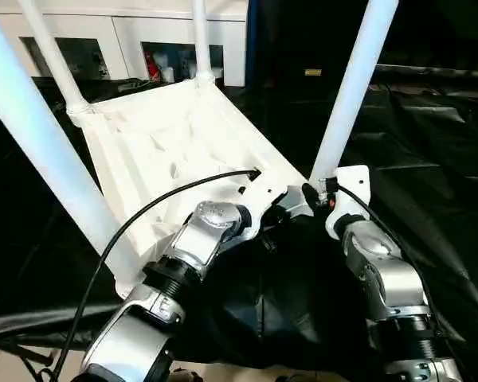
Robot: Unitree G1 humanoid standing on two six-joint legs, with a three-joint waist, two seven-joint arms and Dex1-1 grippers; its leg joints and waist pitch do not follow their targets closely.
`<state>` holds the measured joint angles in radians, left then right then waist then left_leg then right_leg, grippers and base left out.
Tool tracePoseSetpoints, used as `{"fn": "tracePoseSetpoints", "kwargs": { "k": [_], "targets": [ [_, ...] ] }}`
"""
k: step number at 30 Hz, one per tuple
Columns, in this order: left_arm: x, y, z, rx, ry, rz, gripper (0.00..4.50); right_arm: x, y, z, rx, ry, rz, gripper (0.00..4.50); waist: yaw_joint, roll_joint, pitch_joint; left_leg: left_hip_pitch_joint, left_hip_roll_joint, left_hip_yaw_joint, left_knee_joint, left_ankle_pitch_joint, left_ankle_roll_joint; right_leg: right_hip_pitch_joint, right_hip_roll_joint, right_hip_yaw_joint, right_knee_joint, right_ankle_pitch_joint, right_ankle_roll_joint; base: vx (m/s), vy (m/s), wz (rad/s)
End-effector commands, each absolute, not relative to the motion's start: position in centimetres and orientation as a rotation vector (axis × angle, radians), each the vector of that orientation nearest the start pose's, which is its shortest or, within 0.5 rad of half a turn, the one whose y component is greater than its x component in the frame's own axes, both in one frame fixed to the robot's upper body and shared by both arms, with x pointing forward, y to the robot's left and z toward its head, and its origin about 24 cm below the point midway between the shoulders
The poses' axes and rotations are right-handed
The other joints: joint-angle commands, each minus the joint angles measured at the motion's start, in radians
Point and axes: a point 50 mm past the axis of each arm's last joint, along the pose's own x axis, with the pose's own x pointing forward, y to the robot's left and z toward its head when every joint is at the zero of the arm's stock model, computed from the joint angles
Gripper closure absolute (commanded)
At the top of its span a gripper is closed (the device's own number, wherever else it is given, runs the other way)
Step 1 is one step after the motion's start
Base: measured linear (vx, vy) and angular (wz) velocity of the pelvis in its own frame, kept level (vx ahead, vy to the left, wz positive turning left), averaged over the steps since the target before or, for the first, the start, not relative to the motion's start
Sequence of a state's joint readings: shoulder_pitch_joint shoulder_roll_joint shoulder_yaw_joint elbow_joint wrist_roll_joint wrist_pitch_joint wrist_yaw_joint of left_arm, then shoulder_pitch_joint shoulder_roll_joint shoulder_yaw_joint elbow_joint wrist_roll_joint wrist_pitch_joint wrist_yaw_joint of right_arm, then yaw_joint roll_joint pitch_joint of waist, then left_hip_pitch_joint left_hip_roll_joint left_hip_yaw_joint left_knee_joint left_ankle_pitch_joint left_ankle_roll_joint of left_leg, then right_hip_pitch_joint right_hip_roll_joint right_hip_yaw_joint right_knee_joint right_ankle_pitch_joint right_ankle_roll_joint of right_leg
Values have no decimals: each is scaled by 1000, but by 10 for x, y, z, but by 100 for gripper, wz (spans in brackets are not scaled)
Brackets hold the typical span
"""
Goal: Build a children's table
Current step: Rotate leg to tighten
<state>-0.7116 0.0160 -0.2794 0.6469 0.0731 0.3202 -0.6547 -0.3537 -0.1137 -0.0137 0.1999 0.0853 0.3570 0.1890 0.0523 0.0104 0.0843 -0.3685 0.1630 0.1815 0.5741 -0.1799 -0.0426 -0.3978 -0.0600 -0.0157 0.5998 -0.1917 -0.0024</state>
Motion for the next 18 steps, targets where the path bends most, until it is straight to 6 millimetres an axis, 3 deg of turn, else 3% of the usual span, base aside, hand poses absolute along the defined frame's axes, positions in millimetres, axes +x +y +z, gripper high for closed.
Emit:
{"fn": "tracePoseSetpoints", "kwargs": {
  "k": [1, 6, 8, 11, 14, 18],
  "targets": [
    [338, 31, 64, 262, 340, -994, 450, 312, -136, 49, 5, 271, 321, 158, 1, -14, -50, 5, 55, -25, -72, -225, 46, 39, -76, 38, -86, -246, -190, 0, 0, 0],
    [336, 44, 62, 272, 345, -1040, 450, 307, -151, 65, -65, 239, 497, 125, 5, -16, -53, 5, 56, -22, -66, -190, 70, 43, -77, 39, -83, -188, -202, 0, 0, 0],
    [334, 50, 62, 287, 341, -1068, 450, 298, -159, 68, -115, 251, 603, 103, 9, -18, -56, 0, 56, -22, -61, -150, 91, 49, -78, 38, -75, -124, -213, 0, 0, 0],
    [329, 58, 65, 301, 319, -1157, 450, 286, -172, 73, -174, 272, 711, 86, 10, -21, -54, -2, 57, -21, -59, -145, 113, 48, -78, 36, -76, -116, -222, 0, 0, 0],
    [319, 65, 68, 304, 302, -1293, 450, 280, -186, 78, -231, 286, 748, 60, 9, -17, -50, 2, 61, -20, -64, -179, 104, 40, -79, 36, -83, -206, -228, 0, 0, 0],
    [310, 72, 70, 317, 318, -1396, 450, 278, -196, 82, -277, 288, 744, 37, 10, -12, -51, 6, 66, -21, -68, -185, 85, 37, -79, 38, -80, -209, -232, 0, 0, 0]
  ]
}}
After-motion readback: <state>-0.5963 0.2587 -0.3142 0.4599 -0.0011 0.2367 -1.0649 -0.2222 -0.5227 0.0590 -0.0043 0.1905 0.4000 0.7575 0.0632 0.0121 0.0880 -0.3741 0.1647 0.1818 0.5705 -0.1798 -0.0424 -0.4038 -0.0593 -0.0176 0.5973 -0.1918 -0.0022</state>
